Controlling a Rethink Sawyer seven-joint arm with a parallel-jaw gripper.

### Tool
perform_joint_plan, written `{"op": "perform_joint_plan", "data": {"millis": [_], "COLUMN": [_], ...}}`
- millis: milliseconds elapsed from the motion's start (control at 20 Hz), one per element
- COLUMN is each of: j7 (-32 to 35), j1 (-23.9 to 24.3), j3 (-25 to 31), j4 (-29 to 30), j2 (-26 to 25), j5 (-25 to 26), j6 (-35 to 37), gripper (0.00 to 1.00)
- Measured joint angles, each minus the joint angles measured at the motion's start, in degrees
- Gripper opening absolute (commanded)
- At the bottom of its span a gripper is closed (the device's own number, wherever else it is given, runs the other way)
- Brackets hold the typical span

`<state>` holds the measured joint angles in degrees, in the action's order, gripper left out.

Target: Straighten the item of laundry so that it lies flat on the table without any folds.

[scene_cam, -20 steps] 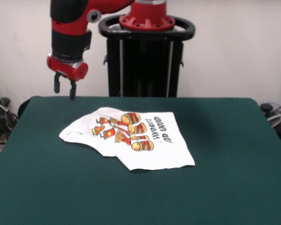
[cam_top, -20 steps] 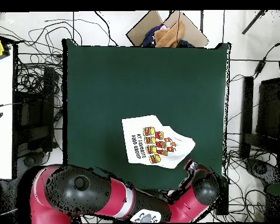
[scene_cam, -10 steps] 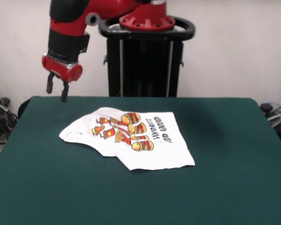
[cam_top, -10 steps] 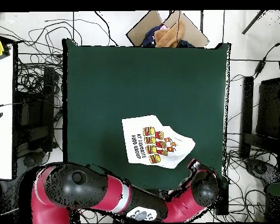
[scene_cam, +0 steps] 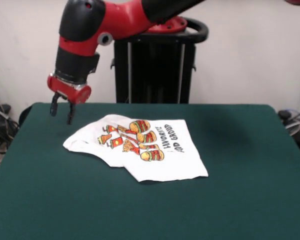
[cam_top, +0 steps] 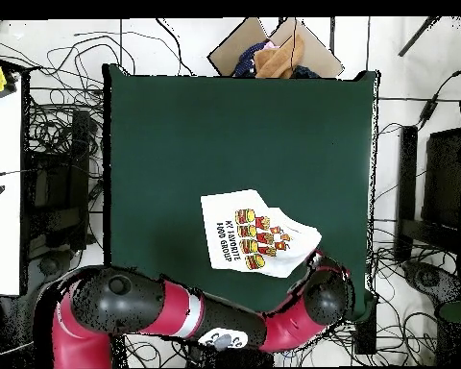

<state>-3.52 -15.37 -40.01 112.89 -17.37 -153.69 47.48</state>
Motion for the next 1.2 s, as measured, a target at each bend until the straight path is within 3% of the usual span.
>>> {"op": "perform_joint_plan", "data": {"millis": [550, 1200], "j7": [0.0, 0.0], "j1": [1.5, 1.3], "j3": [3.3, 4.2], "j4": [-1.2, -2.2], "j2": [2.8, 3.0], "j5": [6.6, 7.0], "j6": [2.3, 2.0], "gripper": [1.00, 1.00]}}
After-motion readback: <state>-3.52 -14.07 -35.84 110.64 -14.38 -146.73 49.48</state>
